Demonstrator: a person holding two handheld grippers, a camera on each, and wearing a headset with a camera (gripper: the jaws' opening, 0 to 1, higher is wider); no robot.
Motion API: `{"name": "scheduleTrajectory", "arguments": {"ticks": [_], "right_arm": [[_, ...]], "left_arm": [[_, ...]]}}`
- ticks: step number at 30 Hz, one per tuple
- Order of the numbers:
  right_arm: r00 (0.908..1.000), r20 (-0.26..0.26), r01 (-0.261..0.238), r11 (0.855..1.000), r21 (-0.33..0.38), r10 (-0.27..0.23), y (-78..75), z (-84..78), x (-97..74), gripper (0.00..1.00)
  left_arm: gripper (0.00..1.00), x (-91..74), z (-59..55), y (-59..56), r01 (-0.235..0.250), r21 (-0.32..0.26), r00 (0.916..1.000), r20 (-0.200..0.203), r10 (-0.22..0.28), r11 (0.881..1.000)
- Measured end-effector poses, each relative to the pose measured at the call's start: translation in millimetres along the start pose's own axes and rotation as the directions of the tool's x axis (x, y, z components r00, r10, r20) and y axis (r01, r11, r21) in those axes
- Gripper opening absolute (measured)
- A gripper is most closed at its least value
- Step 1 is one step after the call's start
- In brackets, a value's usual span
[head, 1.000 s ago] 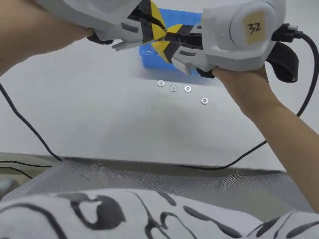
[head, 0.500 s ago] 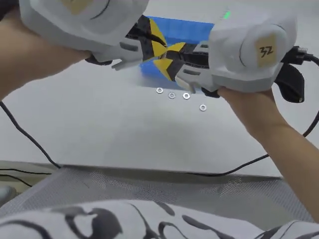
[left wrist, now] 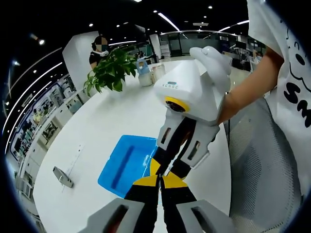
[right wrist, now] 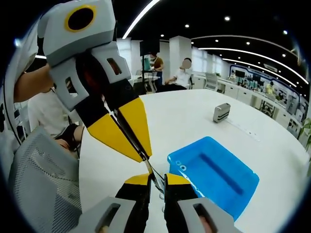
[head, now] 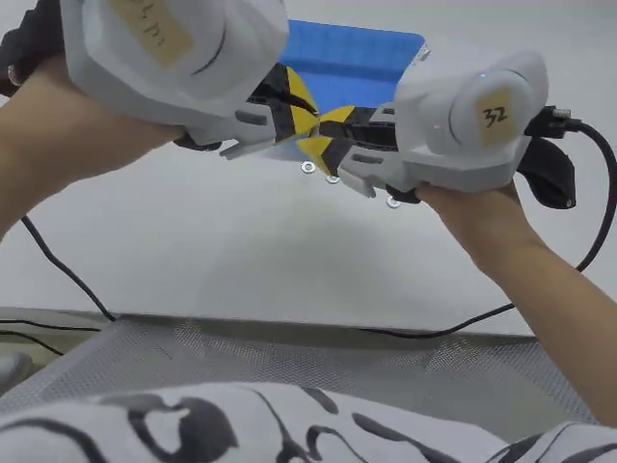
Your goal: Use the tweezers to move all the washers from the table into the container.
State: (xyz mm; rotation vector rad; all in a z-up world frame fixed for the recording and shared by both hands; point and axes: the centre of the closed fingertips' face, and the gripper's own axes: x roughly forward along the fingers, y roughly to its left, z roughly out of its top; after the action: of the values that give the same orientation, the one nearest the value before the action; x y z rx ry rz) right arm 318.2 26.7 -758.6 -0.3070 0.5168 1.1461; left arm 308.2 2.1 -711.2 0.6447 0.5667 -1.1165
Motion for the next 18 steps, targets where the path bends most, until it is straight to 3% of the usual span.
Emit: {"name": "scheduleTrajectory", "arguments": {"ticks": [5, 18], "right_arm": [[0.9999, -0.009, -0.006, 1.0, 0.001, 0.006, 0.6, -2.9, 5.3, 0.06], [0.9995, -0.026, -0.017, 1.0, -0.026, 0.016, -0.7, -8.4, 9.4, 0.05]], "left_arm": [[0.0, 3.8, -4.1, 0.4, 0.003, 0.003, 0.9998, -0.018, -0.003, 1.0], [0.0, 7.9, -9.5, 2.6, -0.005, -0.028, 0.9999, -0.016, 0.005, 1.0]]}}
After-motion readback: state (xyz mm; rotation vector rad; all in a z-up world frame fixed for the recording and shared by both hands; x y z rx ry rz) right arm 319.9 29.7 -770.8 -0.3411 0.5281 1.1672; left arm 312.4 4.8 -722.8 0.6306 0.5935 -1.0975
